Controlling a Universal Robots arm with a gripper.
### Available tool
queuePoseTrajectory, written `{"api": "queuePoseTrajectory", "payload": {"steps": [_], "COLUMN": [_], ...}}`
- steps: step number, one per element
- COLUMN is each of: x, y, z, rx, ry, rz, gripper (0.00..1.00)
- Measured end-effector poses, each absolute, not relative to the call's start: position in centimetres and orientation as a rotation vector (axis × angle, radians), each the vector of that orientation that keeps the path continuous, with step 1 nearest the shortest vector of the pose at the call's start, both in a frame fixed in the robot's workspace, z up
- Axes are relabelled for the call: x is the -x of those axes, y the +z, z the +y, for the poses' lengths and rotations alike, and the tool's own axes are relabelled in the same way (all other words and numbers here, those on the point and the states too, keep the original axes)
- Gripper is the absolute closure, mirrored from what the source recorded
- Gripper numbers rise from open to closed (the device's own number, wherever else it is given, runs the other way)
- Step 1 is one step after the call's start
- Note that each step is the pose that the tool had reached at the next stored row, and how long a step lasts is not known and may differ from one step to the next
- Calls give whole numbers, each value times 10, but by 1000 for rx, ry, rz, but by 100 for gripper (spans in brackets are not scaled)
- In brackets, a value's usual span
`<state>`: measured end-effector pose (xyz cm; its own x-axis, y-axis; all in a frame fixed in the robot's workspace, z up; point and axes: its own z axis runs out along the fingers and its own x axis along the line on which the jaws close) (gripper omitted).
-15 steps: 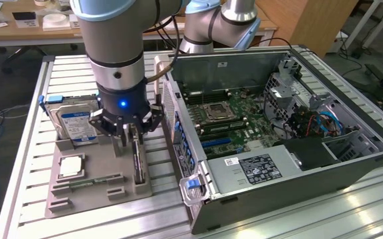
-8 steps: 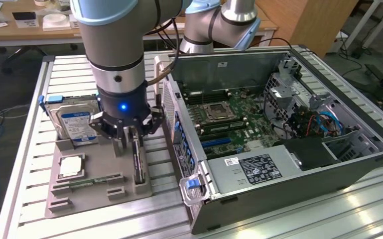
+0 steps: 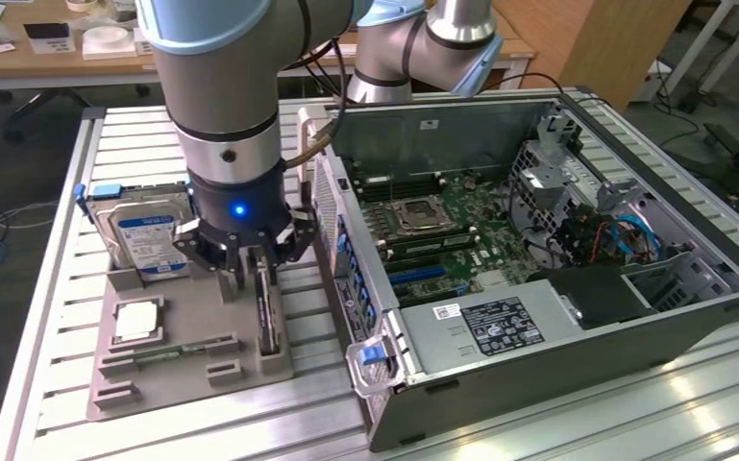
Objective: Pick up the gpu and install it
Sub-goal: 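Pick up the gpu and move the gpu toward the slot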
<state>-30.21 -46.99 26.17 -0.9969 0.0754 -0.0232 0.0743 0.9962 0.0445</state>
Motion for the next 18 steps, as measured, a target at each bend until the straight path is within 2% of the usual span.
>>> {"api": "queuePoseTrajectory", "payload": {"steps": [18], "x": [300], "y": [252], "z": [-470], "rx": [-117], "ry": [68], "rz": [3114], "gripper": [58]}}
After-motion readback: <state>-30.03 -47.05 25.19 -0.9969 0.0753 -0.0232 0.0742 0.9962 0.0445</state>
